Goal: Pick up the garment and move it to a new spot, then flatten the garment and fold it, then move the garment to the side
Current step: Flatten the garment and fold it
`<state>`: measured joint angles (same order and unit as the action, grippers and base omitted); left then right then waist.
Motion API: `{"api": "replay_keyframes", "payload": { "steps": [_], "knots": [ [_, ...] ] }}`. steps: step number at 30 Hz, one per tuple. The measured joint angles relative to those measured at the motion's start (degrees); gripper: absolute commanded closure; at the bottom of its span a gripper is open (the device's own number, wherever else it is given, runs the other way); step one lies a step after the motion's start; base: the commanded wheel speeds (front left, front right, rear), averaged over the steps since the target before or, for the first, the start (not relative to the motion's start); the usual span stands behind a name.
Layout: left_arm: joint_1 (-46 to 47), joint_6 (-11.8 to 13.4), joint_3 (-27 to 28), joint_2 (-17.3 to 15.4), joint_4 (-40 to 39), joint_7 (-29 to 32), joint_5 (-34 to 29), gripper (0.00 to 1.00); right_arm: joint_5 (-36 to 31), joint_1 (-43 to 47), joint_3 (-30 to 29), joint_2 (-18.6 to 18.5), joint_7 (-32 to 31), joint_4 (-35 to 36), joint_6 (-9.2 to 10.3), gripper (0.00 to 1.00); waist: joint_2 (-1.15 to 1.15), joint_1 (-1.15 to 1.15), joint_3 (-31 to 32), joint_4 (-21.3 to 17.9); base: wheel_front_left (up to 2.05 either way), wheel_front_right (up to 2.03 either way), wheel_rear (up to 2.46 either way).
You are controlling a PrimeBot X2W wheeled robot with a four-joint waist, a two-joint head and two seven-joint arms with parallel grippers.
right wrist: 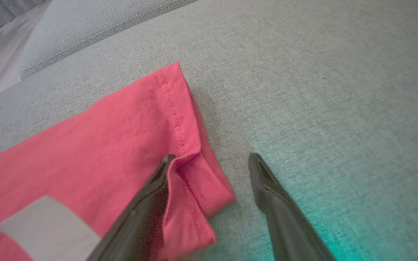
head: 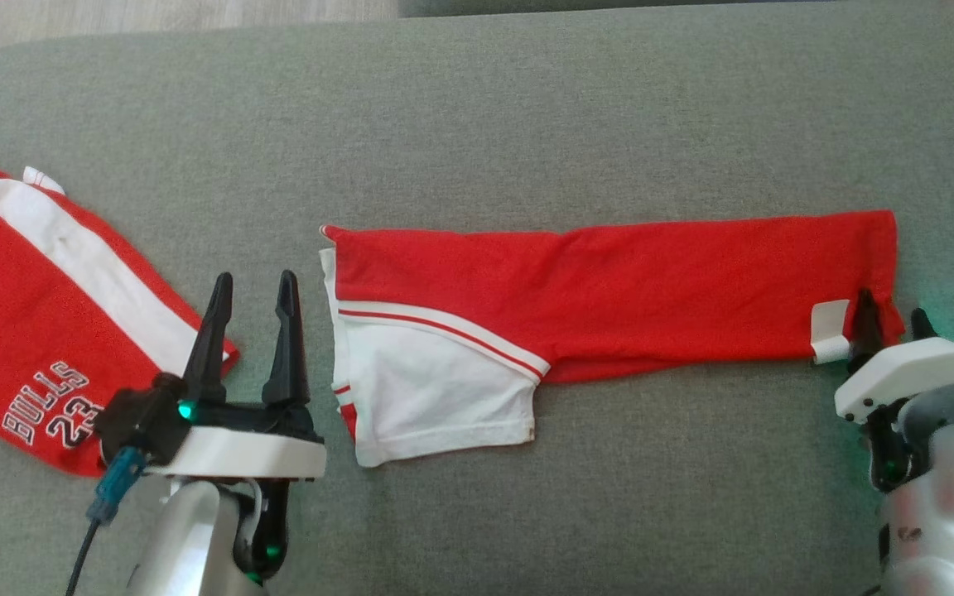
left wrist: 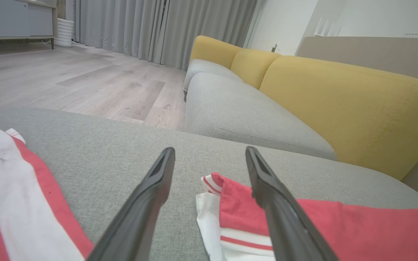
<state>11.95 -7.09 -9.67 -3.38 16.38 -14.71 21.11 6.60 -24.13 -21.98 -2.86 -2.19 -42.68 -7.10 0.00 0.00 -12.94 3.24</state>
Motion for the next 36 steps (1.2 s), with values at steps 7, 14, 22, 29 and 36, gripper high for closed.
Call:
{"api": "replay_keyframes", "payload": {
  "steps": [7, 14, 22, 29, 36],
  "knots": [
    [0.57, -0.05, 0.31, 0.08, 0.08, 0.00, -0.58, 0.00, 0.65, -1.00, 1.25, -0.12, -0.11, -1.56, 0.00, 1.00, 0.00, 0.00, 0.46, -0.31, 0.00, 0.00, 0.00],
    [0.32, -0.07, 0.45, 0.11, 0.27, 0.00, -0.59, 0.00, -3.30, -0.05, -3.09, 0.35, -0.63, 0.15, 0.00, 1.00, 0.00, -0.01, 2.59, -0.66, 0.00, 0.00, 0.00],
    [-2.00, -0.14, -0.07, 0.11, 0.37, 0.00, -0.59, 0.00, -10.34, 1.31, -12.33, -1.66, -1.38, 5.22, 0.00, 1.00, 0.00, -0.01, 5.33, -0.94, 0.00, 0.00, 0.00],
    [-3.07, -0.48, -0.94, 0.12, 0.37, 0.00, -0.58, 0.00, -11.85, 1.15, -12.43, -1.22, -2.76, 7.56, 0.00, 1.00, 0.00, -0.01, 8.47, -0.87, 0.00, 0.00, 0.00],
    [-5.09, -0.48, -3.79, 0.32, 1.68, 0.00, -0.42, 0.00, -5.24, 1.43, -0.96, -0.04, -5.49, 11.68, 0.00, 1.00, 0.00, -0.01, 12.15, 0.13, 0.00, 0.00, 0.00]
  ]
}}
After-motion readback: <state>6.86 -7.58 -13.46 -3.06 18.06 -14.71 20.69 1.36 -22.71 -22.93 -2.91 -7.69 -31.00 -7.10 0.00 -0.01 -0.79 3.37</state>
